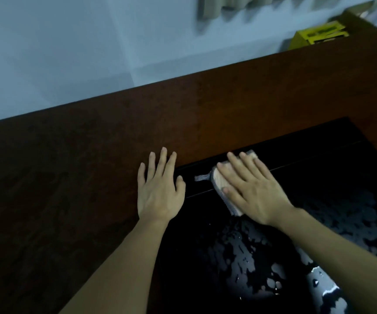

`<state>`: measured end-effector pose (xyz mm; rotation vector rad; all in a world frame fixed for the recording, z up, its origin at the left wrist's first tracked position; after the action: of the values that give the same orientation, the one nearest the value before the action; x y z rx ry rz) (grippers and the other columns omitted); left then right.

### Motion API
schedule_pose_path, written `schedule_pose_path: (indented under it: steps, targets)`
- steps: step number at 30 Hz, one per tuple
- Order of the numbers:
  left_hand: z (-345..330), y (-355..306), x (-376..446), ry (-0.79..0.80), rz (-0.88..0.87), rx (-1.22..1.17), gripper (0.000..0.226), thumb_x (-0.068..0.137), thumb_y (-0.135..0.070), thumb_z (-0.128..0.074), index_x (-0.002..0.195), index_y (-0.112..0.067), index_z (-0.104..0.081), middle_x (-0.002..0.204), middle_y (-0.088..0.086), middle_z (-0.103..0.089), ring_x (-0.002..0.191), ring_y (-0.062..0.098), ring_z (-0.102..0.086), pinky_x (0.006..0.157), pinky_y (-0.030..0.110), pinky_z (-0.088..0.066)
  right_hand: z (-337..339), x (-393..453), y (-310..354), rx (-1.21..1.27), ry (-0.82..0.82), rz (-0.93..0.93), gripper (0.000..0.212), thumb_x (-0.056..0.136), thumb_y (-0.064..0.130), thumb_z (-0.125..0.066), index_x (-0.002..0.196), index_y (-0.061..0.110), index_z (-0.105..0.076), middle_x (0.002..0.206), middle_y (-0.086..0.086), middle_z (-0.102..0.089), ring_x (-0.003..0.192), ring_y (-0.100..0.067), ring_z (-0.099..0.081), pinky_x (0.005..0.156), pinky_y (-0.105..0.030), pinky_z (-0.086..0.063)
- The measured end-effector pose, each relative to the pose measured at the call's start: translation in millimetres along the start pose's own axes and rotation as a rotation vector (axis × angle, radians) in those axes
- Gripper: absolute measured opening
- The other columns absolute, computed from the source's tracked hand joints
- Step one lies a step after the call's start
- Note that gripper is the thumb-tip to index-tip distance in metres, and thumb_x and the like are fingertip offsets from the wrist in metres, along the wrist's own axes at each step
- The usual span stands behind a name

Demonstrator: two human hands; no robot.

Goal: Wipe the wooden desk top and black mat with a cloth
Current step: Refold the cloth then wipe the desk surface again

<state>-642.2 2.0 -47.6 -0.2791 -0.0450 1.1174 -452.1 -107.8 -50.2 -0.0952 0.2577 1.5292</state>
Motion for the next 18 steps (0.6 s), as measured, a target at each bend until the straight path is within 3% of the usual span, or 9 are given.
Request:
schedule_pose_path:
  steps: [4,8,11,15,18]
  targets:
    - [0,1,1,0.006,0.000,-0.007,0.061,0.102,-0.036,-0.022,0.160,-0.032,-0.005,0.167,-0.009,0.008,0.154,0.016,0.013,0.126,0.045,0.003,11,33,-55,0.038,-0.028,-0.254,0.070,0.093,0.066,0.013,0.157,0.041,0.018,0.168,0.003,0.021,0.154,-0.022,0.020,0.125,-0.042,0.009]
    - [-1,0,2,-0.020,-0.002,0.004,0.060,0.103,-0.035,-0.024,0.160,-0.031,-0.008,0.168,-0.008,0.004,0.155,0.018,0.010,0.126,0.046,0.001,16,73,-58,0.083,0.008,-0.363,0.062,0.103,0.058,-0.002,0.160,0.038,0.012,0.169,-0.001,0.017,0.155,-0.026,0.018,0.125,-0.047,0.009]
    - [-2,0,3,0.013,0.004,0.019,0.060,0.103,-0.038,-0.024,0.160,-0.032,-0.008,0.168,-0.008,0.004,0.155,0.018,0.009,0.126,0.046,0.001,14,71,-22,0.033,0.014,-0.285,0.062,0.104,0.056,0.000,0.160,0.034,0.013,0.169,-0.004,0.016,0.155,-0.030,0.015,0.125,-0.049,0.008]
    - [0,-1,3,0.016,0.002,0.013,0.061,0.102,-0.049,-0.017,0.160,-0.032,-0.011,0.168,-0.007,0.002,0.155,0.018,0.008,0.126,0.047,0.000,-1,15,36,-0.039,0.031,0.056,0.063,0.104,0.057,-0.002,0.160,0.033,0.017,0.168,-0.003,0.020,0.154,-0.028,0.019,0.125,-0.046,0.010]
    - [-1,0,2,0.008,0.006,0.012,0.062,0.101,-0.051,-0.013,0.160,-0.031,-0.012,0.168,-0.008,0.002,0.155,0.018,0.008,0.126,0.046,-0.001,0,3,-5,-0.076,0.040,0.111,0.062,0.105,0.058,-0.008,0.159,0.036,0.013,0.168,-0.001,0.016,0.155,-0.027,0.014,0.124,-0.041,0.010]
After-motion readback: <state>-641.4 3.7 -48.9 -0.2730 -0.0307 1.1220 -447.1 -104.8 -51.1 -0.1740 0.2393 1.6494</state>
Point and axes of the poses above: each hand's wrist, its own x-axis towards the middle knuckle, its own z-axis out of the back of the hand, y = z × x, the point moved 8 cm from there along x, towards the middle knuckle
